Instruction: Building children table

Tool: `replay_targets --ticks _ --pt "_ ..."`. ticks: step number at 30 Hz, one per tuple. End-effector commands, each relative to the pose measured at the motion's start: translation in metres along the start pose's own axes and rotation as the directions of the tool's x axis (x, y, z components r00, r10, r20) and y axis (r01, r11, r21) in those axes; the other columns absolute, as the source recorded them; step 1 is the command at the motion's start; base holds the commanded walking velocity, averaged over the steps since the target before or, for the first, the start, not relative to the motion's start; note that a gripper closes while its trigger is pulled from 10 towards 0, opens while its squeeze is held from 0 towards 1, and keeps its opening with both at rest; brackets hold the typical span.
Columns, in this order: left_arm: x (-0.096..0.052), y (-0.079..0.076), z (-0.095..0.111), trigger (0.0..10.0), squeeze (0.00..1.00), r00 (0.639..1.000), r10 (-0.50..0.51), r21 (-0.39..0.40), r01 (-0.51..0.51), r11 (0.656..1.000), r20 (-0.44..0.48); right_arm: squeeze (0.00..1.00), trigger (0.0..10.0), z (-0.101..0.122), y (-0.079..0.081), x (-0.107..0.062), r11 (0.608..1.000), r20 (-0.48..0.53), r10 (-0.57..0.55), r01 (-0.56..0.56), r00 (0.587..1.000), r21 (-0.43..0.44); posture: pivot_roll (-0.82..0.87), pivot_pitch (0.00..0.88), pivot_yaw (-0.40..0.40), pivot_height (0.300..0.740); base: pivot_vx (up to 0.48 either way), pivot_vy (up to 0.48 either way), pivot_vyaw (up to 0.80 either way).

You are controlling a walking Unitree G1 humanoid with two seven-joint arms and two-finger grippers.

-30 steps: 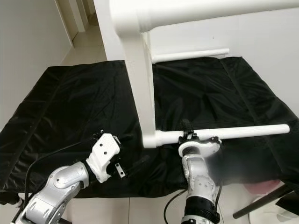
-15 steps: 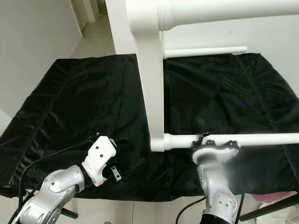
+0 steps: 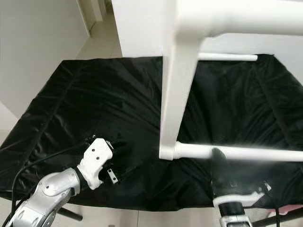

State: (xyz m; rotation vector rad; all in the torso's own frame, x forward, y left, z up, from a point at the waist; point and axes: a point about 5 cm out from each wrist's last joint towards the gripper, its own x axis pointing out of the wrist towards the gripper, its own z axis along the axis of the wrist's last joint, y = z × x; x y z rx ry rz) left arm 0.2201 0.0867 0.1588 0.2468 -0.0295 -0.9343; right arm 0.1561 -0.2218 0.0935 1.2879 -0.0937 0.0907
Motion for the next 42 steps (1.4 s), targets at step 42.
replay_targets --ticks 42 --pt "0.010 0.034 0.005 10.0 0.00 0.985 0.168 -0.082 -0.166 0.983 0.030 0.00 10.0 0.036 0.094 0.116 0.921 0.213 0.362 -0.312 0.908 -0.234 -0.05 0.079 0.094 0.740 0.000 0.000 0.00"
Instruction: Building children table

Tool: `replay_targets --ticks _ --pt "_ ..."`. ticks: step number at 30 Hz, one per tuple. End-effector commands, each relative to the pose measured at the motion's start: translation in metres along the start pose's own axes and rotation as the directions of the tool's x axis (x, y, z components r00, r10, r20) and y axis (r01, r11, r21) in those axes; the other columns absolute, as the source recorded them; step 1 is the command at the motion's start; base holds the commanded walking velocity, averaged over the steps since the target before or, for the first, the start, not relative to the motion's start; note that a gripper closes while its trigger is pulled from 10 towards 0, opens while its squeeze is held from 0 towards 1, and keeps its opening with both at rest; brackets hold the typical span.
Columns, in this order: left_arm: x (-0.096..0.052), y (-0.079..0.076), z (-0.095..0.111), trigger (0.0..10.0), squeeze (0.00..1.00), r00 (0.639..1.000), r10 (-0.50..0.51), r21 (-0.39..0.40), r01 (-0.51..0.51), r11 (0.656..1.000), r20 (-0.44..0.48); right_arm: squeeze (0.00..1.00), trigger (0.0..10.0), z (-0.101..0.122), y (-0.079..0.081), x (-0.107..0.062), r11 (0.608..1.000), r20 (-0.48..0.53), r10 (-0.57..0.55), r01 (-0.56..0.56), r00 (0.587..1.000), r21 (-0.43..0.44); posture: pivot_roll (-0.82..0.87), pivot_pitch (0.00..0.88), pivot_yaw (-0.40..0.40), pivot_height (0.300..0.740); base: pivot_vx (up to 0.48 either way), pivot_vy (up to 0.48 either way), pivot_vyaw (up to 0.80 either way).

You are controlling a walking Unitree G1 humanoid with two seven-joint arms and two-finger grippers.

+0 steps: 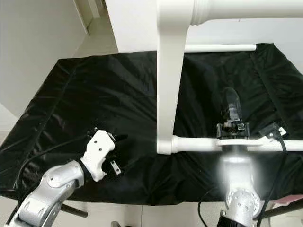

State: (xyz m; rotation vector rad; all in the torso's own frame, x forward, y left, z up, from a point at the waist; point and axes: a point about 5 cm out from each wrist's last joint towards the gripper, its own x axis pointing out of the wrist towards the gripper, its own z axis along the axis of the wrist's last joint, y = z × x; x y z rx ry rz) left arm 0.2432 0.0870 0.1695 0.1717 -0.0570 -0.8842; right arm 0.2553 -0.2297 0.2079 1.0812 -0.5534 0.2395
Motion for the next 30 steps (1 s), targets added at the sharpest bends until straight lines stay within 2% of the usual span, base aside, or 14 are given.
replay_targets --ticks 1,8,11,13,15,17,19,21,23,25,26,27,29,30 --pt "-0.001 0.021 0.002 10.0 0.00 0.991 0.137 -0.036 -0.137 0.990 0.001 0.00 10.0 -0.005 -0.003 0.006 0.999 -0.008 -0.037 0.037 0.999 -0.027 -0.05 0.076 0.088 0.740 0.000 0.000 0.00" --pt "0.005 0.044 0.009 10.0 0.00 0.965 0.258 -0.106 -0.253 0.962 0.037 0.00 10.0 -0.013 -0.004 0.018 0.990 -0.016 -0.091 0.088 0.996 -0.108 -0.05 0.067 0.077 0.740 0.000 0.000 0.00" --pt "0.006 0.047 0.009 10.0 0.00 0.961 0.276 -0.114 -0.270 0.956 0.036 0.00 10.0 -0.013 -0.005 0.019 0.988 -0.010 -0.103 0.101 0.995 -0.114 -0.05 0.067 0.077 0.740 0.000 0.000 0.00" --pt "0.009 0.053 0.012 10.0 0.00 0.947 0.318 -0.143 -0.309 0.940 0.047 0.00 10.0 -0.013 -0.006 0.023 0.969 0.010 -0.151 0.150 0.989 -0.199 -0.05 0.065 0.080 0.740 0.000 0.000 0.00" --pt "0.009 0.053 0.012 10.0 0.00 0.947 0.318 -0.143 -0.309 0.940 0.047 0.00 10.0 -0.013 -0.006 0.023 0.969 0.010 -0.151 0.150 0.989 -0.199 -0.05 0.065 0.080 0.740 0.000 0.000 0.00" --pt "0.016 0.064 0.013 10.0 0.00 0.920 0.391 -0.181 -0.378 0.908 0.040 0.00 10.0 -0.014 -0.007 0.027 0.931 0.032 -0.192 0.192 0.981 -0.309 -0.06 0.067 0.083 0.740 0.000 0.000 0.00" --pt "0.016 0.064 0.013 10.0 0.00 0.920 0.391 -0.181 -0.378 0.908 0.040 0.00 10.0 -0.014 -0.007 0.027 0.931 0.032 -0.192 0.192 0.981 -0.309 -0.06 0.067 0.083 0.740 0.000 0.000 0.00" --pt "0.023 0.075 0.014 10.0 0.00 0.892 0.450 -0.207 -0.436 0.876 0.027 0.00 10.0 -0.017 -0.006 0.029 0.891 0.047 -0.205 0.206 0.978 -0.405 -0.06 0.061 0.086 0.740 0.000 0.000 0.00" --pt "0.023 0.075 0.014 10.0 0.00 0.892 0.450 -0.207 -0.436 0.876 0.027 0.00 10.0 -0.017 -0.006 0.029 0.891 0.047 -0.205 0.206 0.978 -0.405 -0.06 0.061 0.086 0.740 0.000 0.000 0.00" --pt "0.029 0.086 0.015 10.0 0.00 0.863 0.504 -0.219 -0.489 0.844 0.018 0.00 10.0 -0.024 -0.004 0.031 0.816 0.050 -0.223 0.215 0.973 -0.536 -0.06 0.060 0.083 0.740 0.000 0.000 0.00" --pt "0.029 0.086 0.015 10.0 0.00 0.863 0.504 -0.219 -0.489 0.844 0.018 0.00 10.0 -0.024 -0.004 0.031 0.816 0.050 -0.223 0.215 0.973 -0.536 -0.06 0.060 0.083 0.740 0.000 0.000 0.00" --pt "0.030 0.089 0.015 10.0 0.00 0.852 0.523 -0.222 -0.507 0.833 0.014 0.00 10.0 -0.028 -0.002 0.031 0.790 0.051 -0.226 0.214 0.973 -0.574 -0.07 0.057 0.083 0.740 0.000 0.000 0.00" --pt "0.030 0.089 0.015 10.0 0.00 0.852 0.523 -0.222 -0.507 0.833 0.014 0.00 10.0 -0.028 -0.002 0.031 0.790 0.051 -0.226 0.214 0.973 -0.574 -0.07 0.057 0.083 0.740 0.000 0.000 0.00" --pt "0.032 0.091 0.015 10.0 0.00 0.837 0.547 -0.207 -0.532 0.821 0.015 0.00 10.0 -0.033 -0.002 0.031 0.748 0.047 -0.244 0.219 0.969 -0.626 -0.07 0.055 0.082 0.740 0.000 0.000 0.00"
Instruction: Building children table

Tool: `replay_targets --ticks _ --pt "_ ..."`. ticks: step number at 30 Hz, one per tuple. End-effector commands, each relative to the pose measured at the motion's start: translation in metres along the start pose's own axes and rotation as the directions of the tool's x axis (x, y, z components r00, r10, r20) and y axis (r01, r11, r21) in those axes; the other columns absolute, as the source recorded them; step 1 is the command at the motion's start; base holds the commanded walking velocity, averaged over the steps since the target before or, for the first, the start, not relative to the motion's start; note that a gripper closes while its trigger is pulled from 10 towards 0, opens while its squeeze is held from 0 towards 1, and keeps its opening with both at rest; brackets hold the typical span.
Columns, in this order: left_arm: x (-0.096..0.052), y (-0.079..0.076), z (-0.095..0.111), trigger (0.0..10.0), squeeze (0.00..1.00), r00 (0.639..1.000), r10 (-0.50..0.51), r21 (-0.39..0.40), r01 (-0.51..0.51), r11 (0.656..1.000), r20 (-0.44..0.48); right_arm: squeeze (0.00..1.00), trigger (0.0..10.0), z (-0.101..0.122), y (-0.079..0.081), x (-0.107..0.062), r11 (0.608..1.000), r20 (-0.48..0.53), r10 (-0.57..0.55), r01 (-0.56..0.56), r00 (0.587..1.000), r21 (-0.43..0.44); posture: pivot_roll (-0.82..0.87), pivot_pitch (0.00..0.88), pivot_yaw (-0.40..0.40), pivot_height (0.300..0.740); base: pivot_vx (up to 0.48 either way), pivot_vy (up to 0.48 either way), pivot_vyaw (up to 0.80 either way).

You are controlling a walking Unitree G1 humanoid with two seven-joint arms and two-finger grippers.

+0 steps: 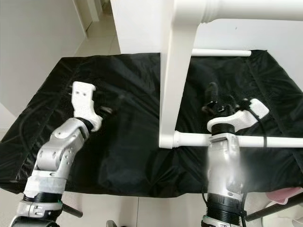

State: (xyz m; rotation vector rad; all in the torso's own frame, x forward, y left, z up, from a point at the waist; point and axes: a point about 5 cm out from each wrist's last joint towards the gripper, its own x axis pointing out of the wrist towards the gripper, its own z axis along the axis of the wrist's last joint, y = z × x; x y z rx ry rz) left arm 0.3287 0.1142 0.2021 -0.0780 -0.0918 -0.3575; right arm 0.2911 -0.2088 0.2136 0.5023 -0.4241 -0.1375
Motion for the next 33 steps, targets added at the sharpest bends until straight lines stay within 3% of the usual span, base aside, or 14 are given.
replay_targets --ticks 1,4,14,18,21,24,27,30,33 --pt "0.001 0.004 -0.003 10.0 0.00 0.999 0.039 0.013 -0.039 0.999 -0.009 0.00 10.0 -0.004 0.003 0.000 1.000 -0.010 -0.006 0.006 1.000 -0.031 -0.07 0.055 0.082 0.740 0.000 0.000 0.00" --pt "0.004 0.007 -0.010 10.0 0.00 0.995 0.097 -0.018 -0.097 0.995 -0.021 0.00 10.0 -0.016 0.013 0.000 0.986 -0.028 -0.022 0.017 0.999 -0.167 -0.08 0.041 0.084 0.740 0.000 0.000 0.00" --pt "0.006 0.009 -0.027 10.0 0.00 0.990 0.138 -0.041 -0.139 0.989 -0.029 0.00 10.0 -0.032 0.012 -0.003 0.949 -0.026 -0.062 0.051 0.998 -0.312 -0.08 0.008 0.079 0.740 0.000 0.000 0.00" --pt "0.008 0.004 -0.034 10.0 0.00 0.992 0.129 -0.048 -0.129 0.990 -0.012 0.00 10.0 -0.047 0.008 -0.009 0.908 -0.048 -0.076 0.049 0.996 -0.416 -0.09 0.000 0.057 0.740 0.000 0.000 0.00" --pt "0.008 0.004 -0.034 10.0 0.00 0.992 0.129 -0.048 -0.129 0.990 -0.012 0.00 10.0 -0.047 0.008 -0.009 0.908 -0.048 -0.076 0.049 0.996 -0.416 -0.09 0.000 0.057 0.740 0.000 0.000 0.00" --pt "0.006 0.002 -0.041 10.0 0.00 0.993 0.119 -0.058 -0.119 0.991 -0.009 0.00 10.0 -0.054 0.009 -0.014 0.883 -0.059 -0.062 0.027 0.996 -0.469 -0.10 0.000 0.057 0.740 0.000 0.000 0.00" --pt "0.002 -0.004 -0.048 10.0 0.00 0.994 0.100 -0.021 -0.099 0.995 0.035 0.00 10.0 -0.062 0.009 -0.023 0.858 -0.071 -0.066 0.020 0.995 -0.513 -0.11 0.001 0.059 0.740 0.000 0.000 0.00" --pt "0.001 -0.005 -0.049 10.0 0.00 0.994 0.101 -0.006 -0.101 0.995 0.050 0.00 10.0 -0.064 0.010 -0.026 0.861 -0.070 -0.063 0.019 0.996 -0.509 -0.11 0.000 0.061 0.740 0.000 0.000 0.00" --pt "-0.006 -0.005 -0.053 10.0 0.00 0.989 0.124 -0.010 -0.124 0.992 0.080 0.00 10.0 -0.069 0.005 -0.037 0.820 -0.047 -0.099 0.055 0.994 -0.570 -0.10 0.000 0.096 0.740 0.000 0.000 0.00"
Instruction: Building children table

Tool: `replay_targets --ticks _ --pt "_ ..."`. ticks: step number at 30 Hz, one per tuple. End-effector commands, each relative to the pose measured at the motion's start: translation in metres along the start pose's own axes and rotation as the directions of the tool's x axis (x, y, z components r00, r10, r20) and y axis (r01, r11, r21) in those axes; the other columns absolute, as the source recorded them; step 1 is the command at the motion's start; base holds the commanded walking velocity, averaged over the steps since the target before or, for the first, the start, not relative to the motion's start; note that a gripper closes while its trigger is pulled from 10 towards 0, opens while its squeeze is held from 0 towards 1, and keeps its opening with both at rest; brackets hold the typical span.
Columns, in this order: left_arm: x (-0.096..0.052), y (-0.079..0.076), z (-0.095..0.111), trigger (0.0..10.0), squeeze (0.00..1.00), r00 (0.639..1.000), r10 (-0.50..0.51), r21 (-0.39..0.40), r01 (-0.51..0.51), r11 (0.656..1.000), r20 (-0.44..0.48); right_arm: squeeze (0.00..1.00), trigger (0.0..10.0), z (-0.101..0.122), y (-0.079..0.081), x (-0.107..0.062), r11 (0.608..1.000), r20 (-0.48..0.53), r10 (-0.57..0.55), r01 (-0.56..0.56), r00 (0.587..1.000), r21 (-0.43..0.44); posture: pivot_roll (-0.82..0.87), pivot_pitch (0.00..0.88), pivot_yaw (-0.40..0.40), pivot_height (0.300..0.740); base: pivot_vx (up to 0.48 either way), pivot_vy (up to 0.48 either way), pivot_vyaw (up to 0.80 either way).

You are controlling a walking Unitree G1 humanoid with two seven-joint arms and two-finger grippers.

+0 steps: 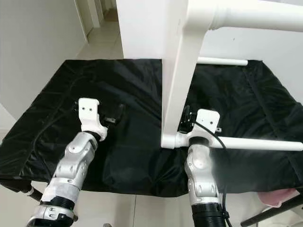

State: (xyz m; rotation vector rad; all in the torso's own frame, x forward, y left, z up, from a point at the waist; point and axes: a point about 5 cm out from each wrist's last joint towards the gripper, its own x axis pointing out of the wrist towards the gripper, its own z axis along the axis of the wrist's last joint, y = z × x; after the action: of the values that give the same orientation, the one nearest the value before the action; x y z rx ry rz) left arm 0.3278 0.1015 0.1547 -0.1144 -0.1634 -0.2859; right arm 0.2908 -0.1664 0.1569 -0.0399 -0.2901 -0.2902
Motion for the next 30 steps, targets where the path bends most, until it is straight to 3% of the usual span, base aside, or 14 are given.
replay_targets --ticks 1,6,12,13,25,30 --pt "-0.004 0.004 -0.004 10.0 0.00 0.999 0.054 0.017 -0.055 0.998 0.003 0.00 10.0 -0.008 0.000 -0.006 0.999 -0.017 -0.017 0.016 1.000 -0.036 -0.10 0.000 0.096 0.740 0.000 0.000 0.00" --pt "-0.012 0.007 -0.007 10.0 0.00 0.999 0.053 0.030 -0.053 0.998 0.008 0.00 10.0 -0.018 -0.009 -0.023 0.994 -0.024 -0.095 0.094 0.995 -0.063 -0.12 0.004 0.146 0.740 0.000 0.000 0.00" --pt "-0.015 0.014 -0.009 10.0 0.00 0.995 0.096 0.030 -0.096 0.995 0.011 0.00 10.0 -0.021 -0.009 -0.032 0.991 -0.040 -0.126 0.124 0.991 -0.049 -0.13 0.000 0.175 0.740 0.000 0.000 0.00" --pt "-0.017 0.014 -0.017 10.0 0.00 0.994 0.108 0.024 -0.108 0.994 -0.001 0.00 10.0 -0.025 -0.006 -0.036 0.993 -0.055 -0.116 0.114 0.992 -0.033 -0.12 0.000 0.160 0.740 0.000 0.000 0.00" --pt "-0.017 0.008 -0.021 10.0 0.00 0.997 0.083 0.027 -0.083 0.996 0.009 0.00 10.0 -0.023 0.010 -0.031 0.997 -0.035 -0.058 0.056 0.998 -0.047 -0.09 0.000 0.115 0.740 0.000 0.000 0.00" --pt "-0.016 0.005 -0.024 10.0 0.00 0.997 0.080 0.032 -0.080 0.996 0.004 0.00 10.0 -0.021 0.007 -0.024 0.997 -0.023 -0.049 0.048 0.999 -0.061 -0.10 0.000 0.087 0.740 0.000 0.000 0.00"
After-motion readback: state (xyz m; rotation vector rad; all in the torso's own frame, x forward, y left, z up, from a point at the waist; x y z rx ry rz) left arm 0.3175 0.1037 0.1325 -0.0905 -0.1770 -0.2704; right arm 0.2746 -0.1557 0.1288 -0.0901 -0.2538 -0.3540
